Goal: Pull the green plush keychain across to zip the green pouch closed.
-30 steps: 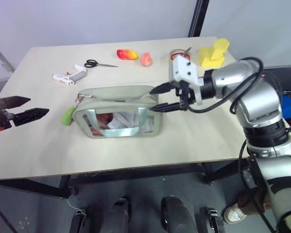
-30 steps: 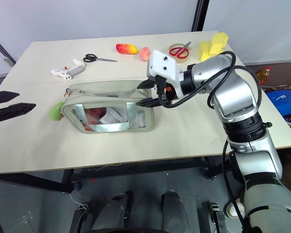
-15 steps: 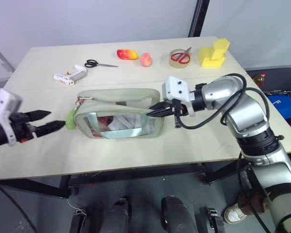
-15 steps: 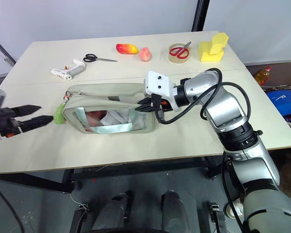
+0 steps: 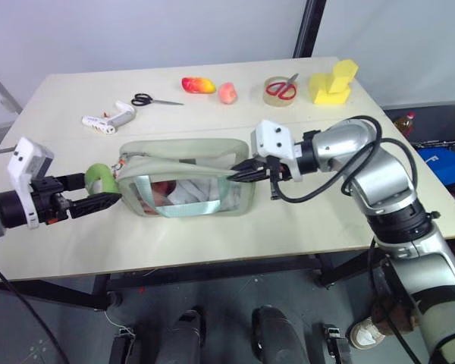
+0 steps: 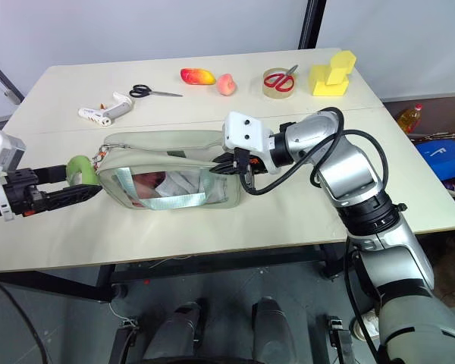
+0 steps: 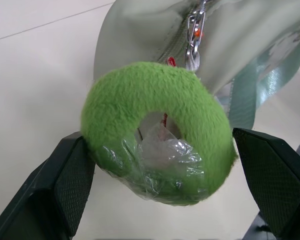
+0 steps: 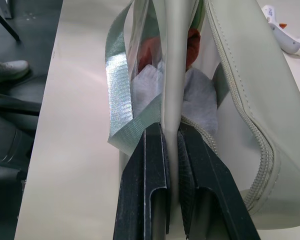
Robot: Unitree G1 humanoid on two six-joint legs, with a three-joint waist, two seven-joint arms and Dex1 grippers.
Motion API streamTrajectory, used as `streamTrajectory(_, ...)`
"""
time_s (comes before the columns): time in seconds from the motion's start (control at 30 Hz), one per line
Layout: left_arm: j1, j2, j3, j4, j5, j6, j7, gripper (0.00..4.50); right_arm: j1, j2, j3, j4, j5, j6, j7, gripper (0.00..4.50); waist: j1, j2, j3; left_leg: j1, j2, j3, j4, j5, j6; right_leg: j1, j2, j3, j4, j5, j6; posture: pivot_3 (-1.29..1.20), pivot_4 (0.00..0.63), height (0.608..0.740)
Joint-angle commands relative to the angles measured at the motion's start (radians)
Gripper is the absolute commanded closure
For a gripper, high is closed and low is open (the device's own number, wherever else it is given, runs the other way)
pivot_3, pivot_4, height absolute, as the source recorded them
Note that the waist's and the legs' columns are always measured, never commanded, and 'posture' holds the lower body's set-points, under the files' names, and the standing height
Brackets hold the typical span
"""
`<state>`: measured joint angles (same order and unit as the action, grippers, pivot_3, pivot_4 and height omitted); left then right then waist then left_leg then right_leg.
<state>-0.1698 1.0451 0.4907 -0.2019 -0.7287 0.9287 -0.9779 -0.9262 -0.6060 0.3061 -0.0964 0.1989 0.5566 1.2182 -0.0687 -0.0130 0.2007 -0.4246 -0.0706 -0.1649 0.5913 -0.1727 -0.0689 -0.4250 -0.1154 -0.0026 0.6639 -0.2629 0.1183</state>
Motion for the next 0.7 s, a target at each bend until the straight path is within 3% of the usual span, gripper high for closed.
streamTrajectory(0.03, 0.013, 0.010, -0.027, -0.021, 0.029, -0.041, 0.000, 0.00, -0.013, 0.010, 0.008, -0.013, 0.000, -0.002, -0.003, 4.46, 0.000, 0.000, 0.000, 0.000, 0.000, 0.000, 0.000, 0.000, 0.000, 0.000, 0.000, 0.000, 0.000, 0.000, 0.000, 0.00, 0.150, 0.740)
streamTrajectory(0.17, 0.033, 0.017, -0.055, -0.017, 0.066, -0.078, -0.005, 0.00, -0.014, 0.010, 0.006, -0.021, 0.006, 0.010, -0.005, 4.46, 0.000, 0.000, 0.000, 0.000, 0.000, 0.000, 0.000, 0.000, 0.000, 0.000, 0.000, 0.000, 0.000, 0.000, 0.000, 0.00, 0.150, 0.740)
streamTrajectory(0.23, 0.031, 0.020, -0.056, -0.010, 0.075, -0.085, -0.003, 0.54, -0.015, 0.010, 0.006, -0.022, 0.006, 0.013, -0.007, 4.50, 0.001, 0.000, 0.000, 0.000, 0.000, 0.000, 0.000, 0.000, 0.000, 0.000, 0.000, 0.000, 0.000, 0.000, 0.000, 0.00, 0.150, 0.740)
streamTrajectory(0.27, 0.028, 0.020, -0.057, -0.005, 0.080, -0.092, -0.002, 0.88, -0.016, 0.011, 0.006, -0.022, 0.006, 0.015, -0.008, 4.50, 0.001, 0.000, 0.000, 0.000, 0.000, 0.000, 0.000, 0.000, 0.000, 0.000, 0.000, 0.000, 0.000, 0.000, 0.000, 0.00, 0.150, 0.740)
streamTrajectory(0.5, -0.071, 0.037, -0.034, 0.055, 0.064, -0.083, 0.009, 4.48, -0.018, 0.021, 0.005, -0.019, 0.008, 0.025, -0.020, 4.50, 0.000, 0.000, 0.000, 0.000, 0.000, 0.000, 0.000, 0.000, 0.000, 0.000, 0.000, 0.000, 0.000, 0.000, 0.000, 0.00, 0.150, 0.740)
streamTrajectory(0.7, -0.284, 0.133, -0.048, 0.137, 0.035, -0.058, -0.023, 4.48, -0.018, 0.030, 0.004, -0.015, 0.007, 0.025, -0.028, 4.50, 0.001, -0.001, 0.000, 0.000, 0.000, 0.000, 0.000, 0.000, 0.000, 0.000, 0.000, 0.000, 0.000, 0.000, 0.000, 0.00, 0.150, 0.740)
